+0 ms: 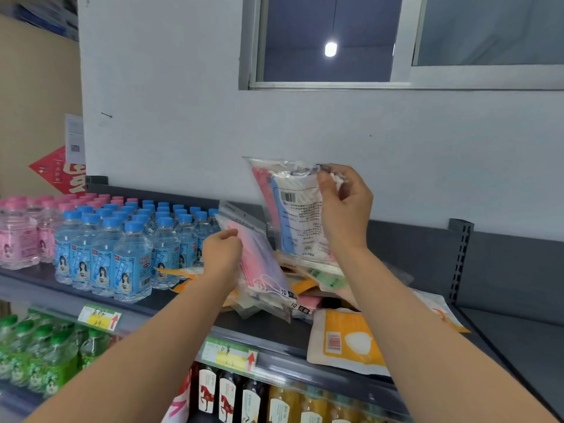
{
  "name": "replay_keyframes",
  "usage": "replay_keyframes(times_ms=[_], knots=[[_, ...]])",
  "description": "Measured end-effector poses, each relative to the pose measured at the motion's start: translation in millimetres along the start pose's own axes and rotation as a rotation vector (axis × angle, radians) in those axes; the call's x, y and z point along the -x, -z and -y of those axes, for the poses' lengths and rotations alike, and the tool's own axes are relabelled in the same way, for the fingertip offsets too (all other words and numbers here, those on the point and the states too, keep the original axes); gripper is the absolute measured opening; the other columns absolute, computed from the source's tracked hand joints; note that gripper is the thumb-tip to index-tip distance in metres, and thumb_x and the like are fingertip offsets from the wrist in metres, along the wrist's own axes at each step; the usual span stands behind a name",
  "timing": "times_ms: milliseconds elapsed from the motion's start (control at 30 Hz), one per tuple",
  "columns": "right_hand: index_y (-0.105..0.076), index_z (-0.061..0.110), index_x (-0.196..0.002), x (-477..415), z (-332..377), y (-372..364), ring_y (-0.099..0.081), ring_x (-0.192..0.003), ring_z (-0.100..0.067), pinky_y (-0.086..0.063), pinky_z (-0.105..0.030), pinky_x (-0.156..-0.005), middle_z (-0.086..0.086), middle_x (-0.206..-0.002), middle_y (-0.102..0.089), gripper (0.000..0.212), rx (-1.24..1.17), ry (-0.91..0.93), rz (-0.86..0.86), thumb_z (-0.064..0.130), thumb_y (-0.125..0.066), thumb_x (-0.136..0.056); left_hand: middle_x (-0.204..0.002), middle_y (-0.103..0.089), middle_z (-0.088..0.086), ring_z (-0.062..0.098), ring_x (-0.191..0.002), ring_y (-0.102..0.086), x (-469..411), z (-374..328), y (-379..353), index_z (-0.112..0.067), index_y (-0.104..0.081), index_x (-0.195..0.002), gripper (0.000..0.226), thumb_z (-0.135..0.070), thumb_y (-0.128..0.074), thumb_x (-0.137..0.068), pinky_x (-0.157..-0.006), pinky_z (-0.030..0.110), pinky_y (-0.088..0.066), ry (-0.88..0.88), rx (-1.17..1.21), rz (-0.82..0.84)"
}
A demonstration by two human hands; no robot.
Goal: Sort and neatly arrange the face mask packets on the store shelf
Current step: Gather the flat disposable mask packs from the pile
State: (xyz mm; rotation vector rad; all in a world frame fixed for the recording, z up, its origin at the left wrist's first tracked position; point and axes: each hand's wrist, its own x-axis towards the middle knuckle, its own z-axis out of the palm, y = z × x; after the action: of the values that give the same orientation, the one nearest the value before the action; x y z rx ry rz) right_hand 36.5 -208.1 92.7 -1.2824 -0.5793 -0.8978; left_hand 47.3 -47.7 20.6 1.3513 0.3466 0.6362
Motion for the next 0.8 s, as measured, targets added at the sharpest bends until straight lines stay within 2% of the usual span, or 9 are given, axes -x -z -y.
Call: replay_keyframes(times_ms=[133,233,300,333,467,533,633,733,800], knots=[[-0.056,0.031,-0.09,10,-4,-33,-0.048,-0.067,-0.003,-0.041,-0.02,-0.063,0.014,-0.084,-0.061,0.018,0.058,0.14,0.038,0.013,-0.058,-0.095,-0.073,-0.044,-0.001,0.012,-0.061,-0.036,-13,-8,14,-0.009,-0.058,-0.089,0.01,-0.013,-0.05,-0.094,-0.057,0.026,-0.031,0.103,0.084,-0.065],[-0.055,0.025,-0.095,17,-14,-55,-0.052,-0.078,-0.015,-0.043,-0.026,-0.069,0.005,-0.092,-0.061,0.008,0.11,0.245,0.099,0.017,-0.056,-0.096,-0.103,-0.052,0.0,0.012,-0.07,-0.044,-23,-9,28,-0.005,-0.058,-0.115,0.055,-0.054,-0.043,-0.096,-0.063,0.028,-0.036,0.165,0.1,-0.016],[-0.06,0.014,-0.098,24,-24,-67,-0.054,-0.083,-0.016,-0.043,-0.026,-0.073,0.004,-0.094,-0.06,0.007,0.152,0.313,0.156,0.018,-0.055,-0.096,-0.133,-0.053,0.0,0.021,-0.112,-0.053,-28,-9,37,-0.003,-0.053,-0.133,0.085,-0.072,-0.03,-0.089,-0.093,0.039,-0.042,0.196,0.166,0.021],[-0.061,0.008,-0.099,29,-30,-72,-0.054,-0.086,-0.016,-0.043,-0.025,-0.075,0.002,-0.095,-0.059,0.014,0.181,0.354,0.187,0.019,-0.053,-0.096,-0.142,-0.049,0.004,0.027,-0.129,-0.043,-31,-9,41,-0.003,-0.053,-0.135,0.092,-0.077,-0.027,-0.086,-0.106,0.047,-0.035,0.212,0.206,0.036],[-0.06,0.004,-0.098,50,-56,-82,-0.053,-0.089,-0.019,-0.04,-0.024,-0.079,-0.007,-0.096,-0.061,0.024,0.325,0.439,0.398,0.024,-0.048,-0.092,-0.133,-0.051,0.017,0.036,-0.115,-0.049,-45,-8,58,-0.003,-0.062,-0.117,0.104,-0.091,-0.031,-0.07,-0.095,0.051,-0.045,0.332,0.367,0.07],[-0.059,0.005,-0.1,61,-68,-83,-0.055,-0.091,-0.022,-0.044,-0.031,-0.082,-0.008,-0.099,-0.06,0.025,0.358,0.44,0.503,0.025,-0.047,-0.092,-0.121,-0.055,0.021,0.039,-0.109,-0.055,-49,-9,68,-0.002,-0.061,-0.113,0.098,-0.088,-0.045,-0.068,-0.094,0.054,-0.047,0.395,0.456,0.13],[-0.057,0.007,-0.103,69,-80,-78,-0.058,-0.09,-0.02,-0.051,-0.037,-0.078,-0.005,-0.1,-0.061,0.034,0.382,0.372,0.596,0.038,-0.048,-0.091,-0.122,-0.056,0.021,0.04,-0.108,-0.06,-55,-7,83,-0.002,-0.062,-0.111,0.063,-0.055,-0.064,-0.076,-0.094,0.052,-0.049,0.485,0.568,0.216],[-0.057,0.013,-0.104,76,-90,-66,-0.059,-0.091,-0.015,-0.052,-0.036,-0.079,0.0,-0.099,-0.063,0.053,0.449,0.241,0.664,0.061,-0.046,-0.085,-0.109,-0.056,0.019,0.033,-0.086,-0.062,-56,-8,89,-0.004,-0.059,-0.103,0.033,-0.025,-0.062,-0.078,-0.073,0.044,-0.058,0.518,0.551,0.28],[-0.06,0.016,-0.106,73,-99,-59,-0.057,-0.11,-0.017,-0.044,-0.042,-0.097,0.002,-0.107,-0.065,0.067,0.513,0.114,0.746,0.072,-0.036,-0.08,-0.108,-0.054,0.018,0.031,-0.079,-0.062,-56,-6,88,-0.002,-0.056,-0.104,0.024,-0.012,-0.057,-0.082,-0.06,0.043,-0.06,0.531,0.451,0.295]])
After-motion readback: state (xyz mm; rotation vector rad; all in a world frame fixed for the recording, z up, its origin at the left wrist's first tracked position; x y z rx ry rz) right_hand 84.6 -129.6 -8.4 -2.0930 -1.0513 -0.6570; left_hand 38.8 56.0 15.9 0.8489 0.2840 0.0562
